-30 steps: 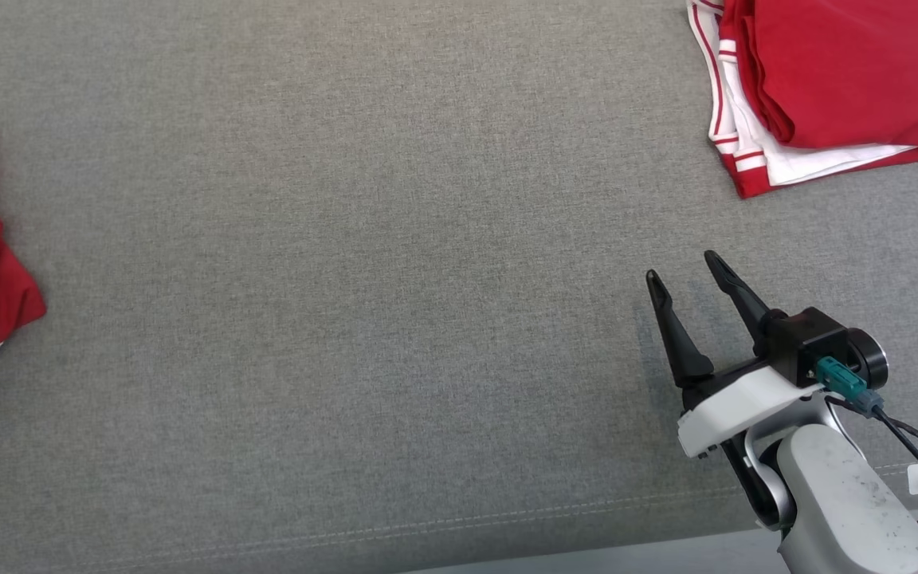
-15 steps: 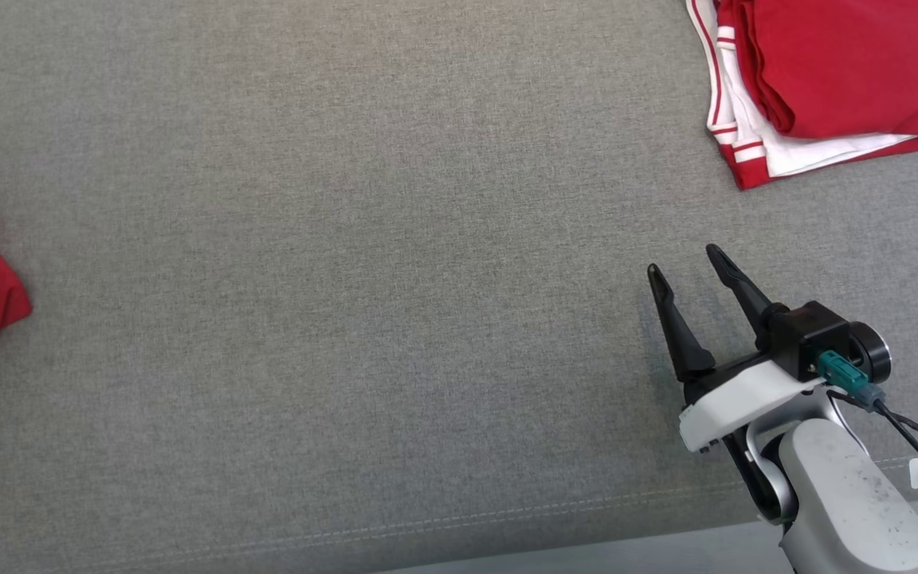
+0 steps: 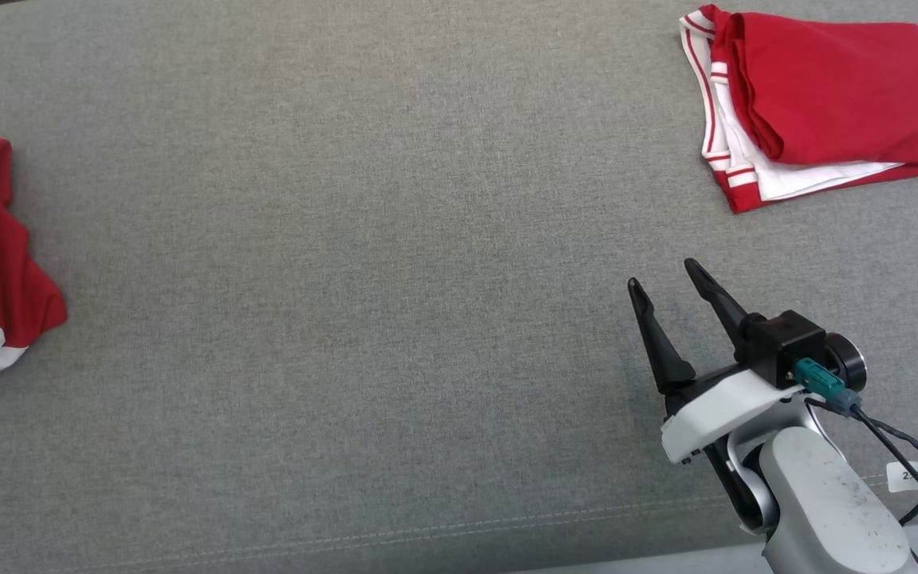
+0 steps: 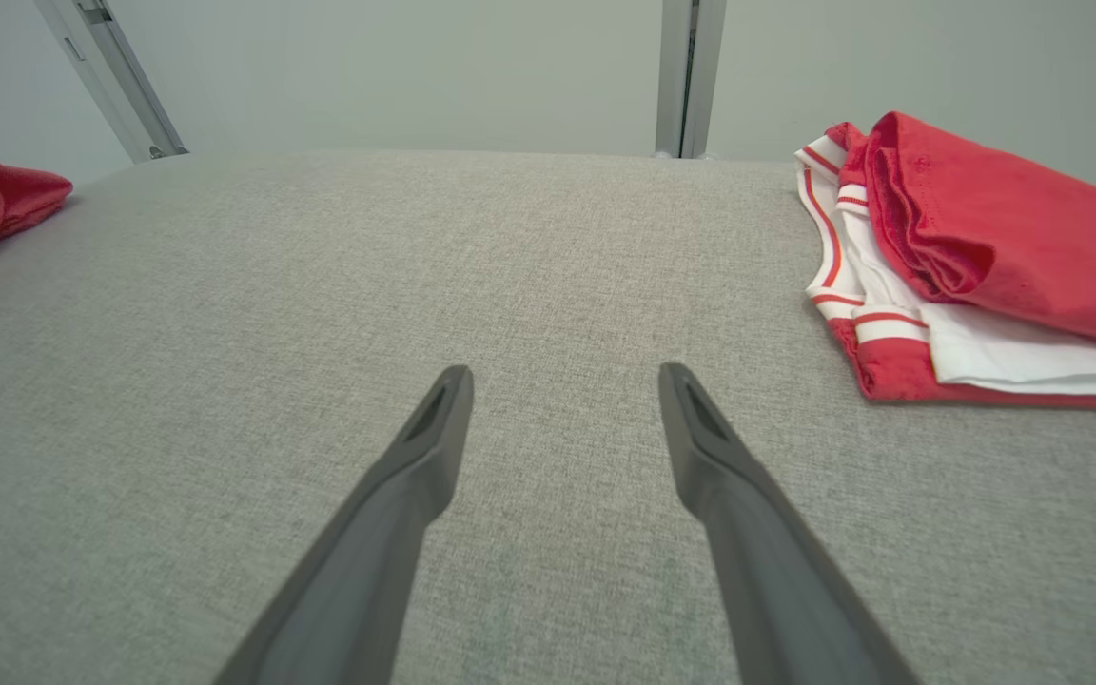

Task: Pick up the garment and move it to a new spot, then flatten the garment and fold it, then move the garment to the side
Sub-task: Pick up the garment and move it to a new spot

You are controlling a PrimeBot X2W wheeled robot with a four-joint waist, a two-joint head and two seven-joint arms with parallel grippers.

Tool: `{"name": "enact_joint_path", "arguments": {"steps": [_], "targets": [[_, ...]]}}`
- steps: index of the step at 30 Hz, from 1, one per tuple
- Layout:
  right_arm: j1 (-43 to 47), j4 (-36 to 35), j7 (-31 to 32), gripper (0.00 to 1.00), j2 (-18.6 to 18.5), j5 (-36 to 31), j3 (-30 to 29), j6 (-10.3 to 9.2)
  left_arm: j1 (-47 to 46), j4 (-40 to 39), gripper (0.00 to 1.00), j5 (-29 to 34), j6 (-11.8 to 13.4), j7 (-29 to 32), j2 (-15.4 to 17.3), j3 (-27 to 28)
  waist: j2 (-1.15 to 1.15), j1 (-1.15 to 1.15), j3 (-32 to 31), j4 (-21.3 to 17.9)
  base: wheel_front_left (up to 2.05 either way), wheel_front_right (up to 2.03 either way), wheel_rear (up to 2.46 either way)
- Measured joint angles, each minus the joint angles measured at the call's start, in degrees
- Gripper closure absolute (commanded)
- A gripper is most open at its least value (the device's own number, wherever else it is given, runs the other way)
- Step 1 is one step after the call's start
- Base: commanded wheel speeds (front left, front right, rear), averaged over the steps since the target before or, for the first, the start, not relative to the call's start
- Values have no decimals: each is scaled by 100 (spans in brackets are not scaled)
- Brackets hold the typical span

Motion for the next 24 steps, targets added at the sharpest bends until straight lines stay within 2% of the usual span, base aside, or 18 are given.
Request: {"name": "enact_joint_path", "arguments": {"steps": [15,24], "targets": [[1,271,-59,0,244,193,102,0,-491,-1733,100,-32,-1,-265,109,-1266,0,0,-574,-157,0,0,0],[73,222,-60,0,391,279,26,0,-739,-3045,100,-168,-1,-69,11,-1922,0,0,-766,-409,0,0,0]]}}
